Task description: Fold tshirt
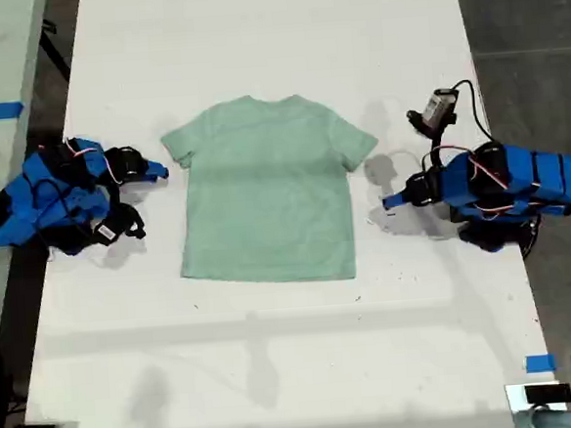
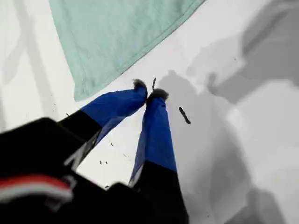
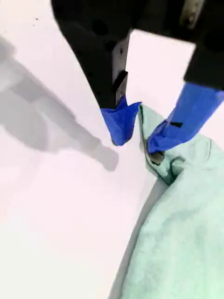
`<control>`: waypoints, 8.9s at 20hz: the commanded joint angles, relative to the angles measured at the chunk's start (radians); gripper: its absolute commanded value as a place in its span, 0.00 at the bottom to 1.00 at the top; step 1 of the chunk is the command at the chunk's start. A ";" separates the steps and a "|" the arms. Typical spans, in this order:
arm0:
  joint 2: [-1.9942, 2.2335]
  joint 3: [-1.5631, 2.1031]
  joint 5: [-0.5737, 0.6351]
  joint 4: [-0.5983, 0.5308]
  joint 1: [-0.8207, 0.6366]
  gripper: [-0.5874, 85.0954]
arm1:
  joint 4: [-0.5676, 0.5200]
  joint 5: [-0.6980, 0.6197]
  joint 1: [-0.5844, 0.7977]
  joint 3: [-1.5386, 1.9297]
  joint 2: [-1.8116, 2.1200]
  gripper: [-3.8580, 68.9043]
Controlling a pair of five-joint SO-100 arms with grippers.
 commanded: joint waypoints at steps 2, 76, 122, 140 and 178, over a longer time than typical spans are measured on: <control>0.000 -0.020 -0.210 -0.057 0.314 0.01 | -0.025 0.703 -0.017 -0.028 0.008 0.05; -1.618 -1.414 0.370 0.207 -0.308 0.01 | -0.173 -0.600 0.793 -1.273 -1.917 0.03; -1.905 -1.675 0.511 0.109 -0.290 0.31 | 0.328 -0.017 0.281 -1.396 -1.341 0.43; -2.551 -2.125 0.543 0.106 -0.344 0.01 | 0.348 0.028 0.218 -1.258 -1.138 0.42; -1.894 -1.979 0.370 0.362 0.156 0.26 | 0.307 0.081 0.161 -1.039 -1.014 0.43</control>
